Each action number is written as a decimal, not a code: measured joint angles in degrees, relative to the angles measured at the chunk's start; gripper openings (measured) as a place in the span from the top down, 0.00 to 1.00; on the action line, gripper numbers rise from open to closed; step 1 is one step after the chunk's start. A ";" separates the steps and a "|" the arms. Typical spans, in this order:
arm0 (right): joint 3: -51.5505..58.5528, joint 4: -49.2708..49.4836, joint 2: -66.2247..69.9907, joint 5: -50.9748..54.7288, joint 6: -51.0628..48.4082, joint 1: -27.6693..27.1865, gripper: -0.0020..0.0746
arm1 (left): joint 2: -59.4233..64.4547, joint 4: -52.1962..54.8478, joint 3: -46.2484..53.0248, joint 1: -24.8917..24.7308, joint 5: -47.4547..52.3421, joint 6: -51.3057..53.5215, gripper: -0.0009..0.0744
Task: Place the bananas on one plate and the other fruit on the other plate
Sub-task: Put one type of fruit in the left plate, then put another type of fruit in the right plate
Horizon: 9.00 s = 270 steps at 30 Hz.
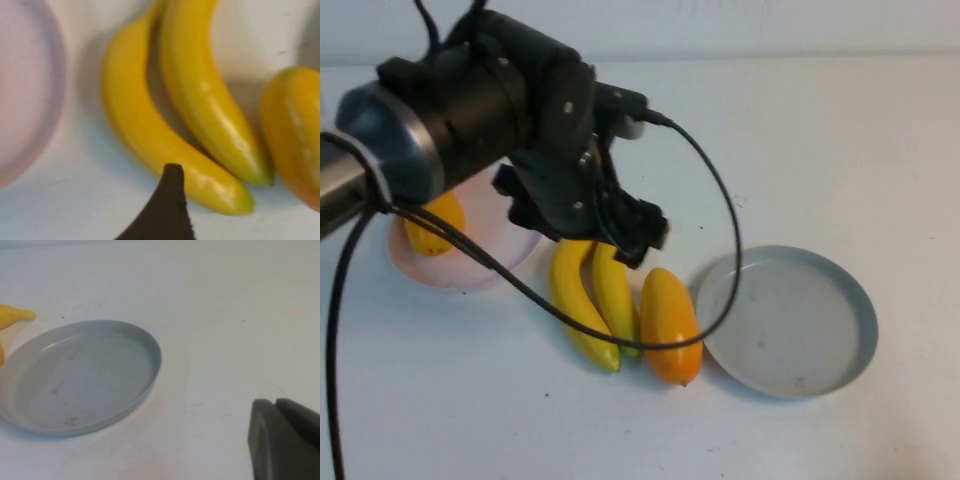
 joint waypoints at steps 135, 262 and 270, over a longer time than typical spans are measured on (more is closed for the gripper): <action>0.00 0.00 0.00 0.00 0.00 0.00 1.00 | -36.83 -6.72 40.63 14.28 -31.53 7.90 0.99; -4.23 24.16 0.85 -11.82 2.52 0.00 1.00 | -101.59 -10.75 89.45 33.28 -39.60 15.69 0.99; -26.80 18.55 21.05 17.52 1.72 0.00 1.00 | -101.59 -10.75 89.45 33.28 -39.60 15.69 0.99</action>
